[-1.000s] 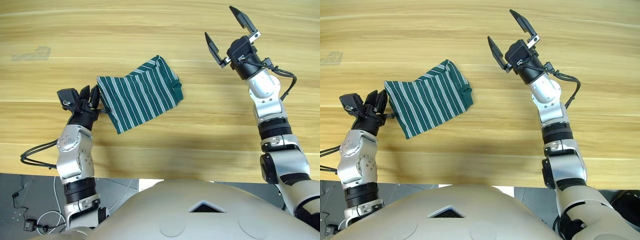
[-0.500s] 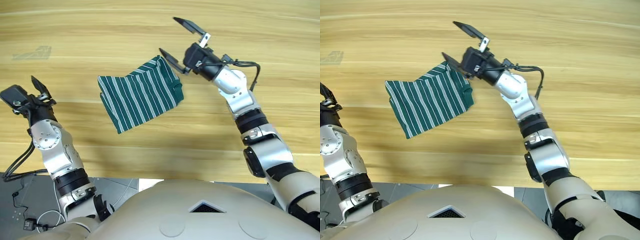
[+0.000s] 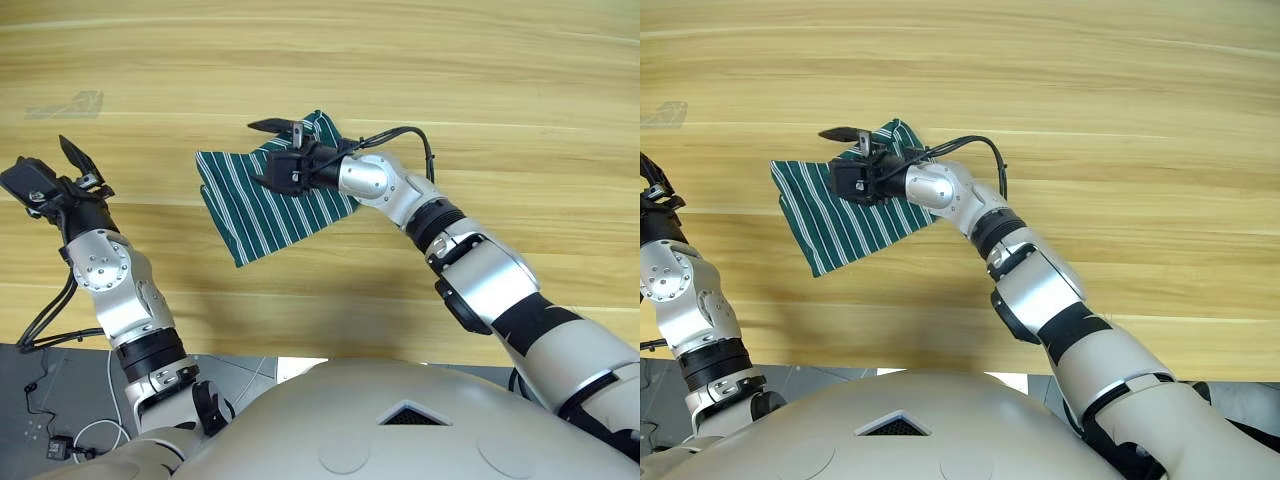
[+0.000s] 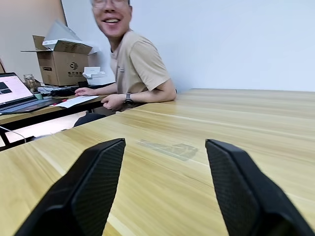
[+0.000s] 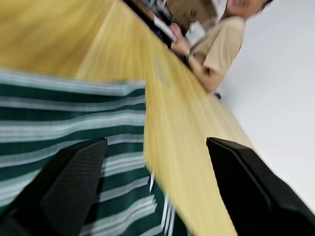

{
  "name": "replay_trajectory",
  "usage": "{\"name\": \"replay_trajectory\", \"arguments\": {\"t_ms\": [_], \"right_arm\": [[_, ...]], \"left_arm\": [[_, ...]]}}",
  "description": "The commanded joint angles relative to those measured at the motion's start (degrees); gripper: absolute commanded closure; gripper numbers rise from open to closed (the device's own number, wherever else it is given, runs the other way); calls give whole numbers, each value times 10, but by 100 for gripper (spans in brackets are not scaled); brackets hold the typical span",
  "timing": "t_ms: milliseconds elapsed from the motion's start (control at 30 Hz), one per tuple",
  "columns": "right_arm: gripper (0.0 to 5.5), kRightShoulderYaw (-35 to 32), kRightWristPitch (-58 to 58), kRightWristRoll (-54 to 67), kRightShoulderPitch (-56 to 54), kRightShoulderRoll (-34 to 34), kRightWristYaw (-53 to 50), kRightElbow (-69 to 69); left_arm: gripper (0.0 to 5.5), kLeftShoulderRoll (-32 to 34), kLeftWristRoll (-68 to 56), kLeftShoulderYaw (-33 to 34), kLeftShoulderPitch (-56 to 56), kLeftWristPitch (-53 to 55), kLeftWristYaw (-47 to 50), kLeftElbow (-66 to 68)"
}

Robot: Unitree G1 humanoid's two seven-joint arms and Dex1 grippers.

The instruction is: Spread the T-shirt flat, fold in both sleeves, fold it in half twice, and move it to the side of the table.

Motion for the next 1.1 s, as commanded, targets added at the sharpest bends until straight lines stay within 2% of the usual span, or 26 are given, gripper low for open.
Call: {"name": "replay_trajectory", "arguments": {"t_ms": [33, 233, 433, 567, 667, 767, 900, 1100], "right_arm": [[175, 20, 58, -38, -33, 45, -39, 51], [175, -1, 142, -36, -7, -20, -76, 88], [175, -84, 136, 18, 31, -157, -80, 83], [175, -195, 146, 106, 78, -291, -89, 78], [175, -307, 161, 208, 139, -354, -61, 75], [175, -423, 201, 313, 191, -393, -70, 74], [175, -575, 238, 440, 251, -430, -175, 66], [175, -677, 202, 511, 282, -431, -291, -1]], "left_arm": [[248, -6, 1, -11, -7, 0, -9, 5], [248, -14, 3, -33, -11, -3, -23, 14], [248, -25, 5, -41, -2, -9, -22, 9], [248, -39, 10, -62, 8, -10, -25, -14], [248, -54, 19, -82, 12, -11, -22, -22], [248, -67, 25, -98, 17, -7, -19, -38], [248, -80, 32, -114, 27, -2, -18, -51], [248, -94, 38, -129, 35, 3, -18, -57]]}}
